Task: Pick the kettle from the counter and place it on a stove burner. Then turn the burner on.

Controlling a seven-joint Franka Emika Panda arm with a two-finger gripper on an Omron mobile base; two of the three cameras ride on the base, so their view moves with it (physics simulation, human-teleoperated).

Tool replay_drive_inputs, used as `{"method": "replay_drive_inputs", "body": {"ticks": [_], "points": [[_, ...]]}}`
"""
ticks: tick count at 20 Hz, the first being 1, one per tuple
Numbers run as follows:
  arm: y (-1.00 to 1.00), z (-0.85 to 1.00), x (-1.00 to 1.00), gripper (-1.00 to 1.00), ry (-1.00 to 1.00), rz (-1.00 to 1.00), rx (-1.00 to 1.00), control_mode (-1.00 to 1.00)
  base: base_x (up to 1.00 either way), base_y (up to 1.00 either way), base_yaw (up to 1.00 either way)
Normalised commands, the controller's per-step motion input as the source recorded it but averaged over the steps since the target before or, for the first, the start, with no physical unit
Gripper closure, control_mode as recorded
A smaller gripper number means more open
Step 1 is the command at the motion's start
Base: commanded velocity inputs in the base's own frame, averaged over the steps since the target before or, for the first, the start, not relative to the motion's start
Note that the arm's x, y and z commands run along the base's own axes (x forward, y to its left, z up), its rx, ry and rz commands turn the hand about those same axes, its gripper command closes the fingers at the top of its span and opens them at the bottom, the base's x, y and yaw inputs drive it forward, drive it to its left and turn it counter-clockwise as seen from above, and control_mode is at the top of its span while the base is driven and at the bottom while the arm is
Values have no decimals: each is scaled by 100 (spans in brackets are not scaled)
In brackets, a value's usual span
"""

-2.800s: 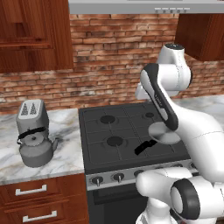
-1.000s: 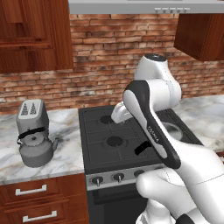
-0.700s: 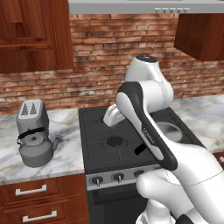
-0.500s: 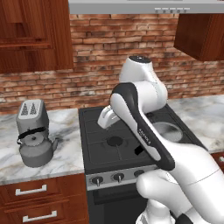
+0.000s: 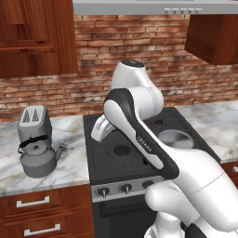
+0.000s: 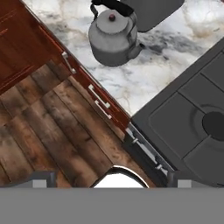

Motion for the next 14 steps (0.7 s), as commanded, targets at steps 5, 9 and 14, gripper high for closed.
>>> {"method": "replay_drive_inputs", "body": {"ticks": [5, 9, 14], "points": [[43, 0, -3, -100, 0, 22, 0, -100, 0, 0, 0], [45, 0, -1, -100, 0, 25, 0, -100, 0, 0, 0], [52, 0, 0, -100, 0, 25, 0, -100, 0, 0, 0]]}}
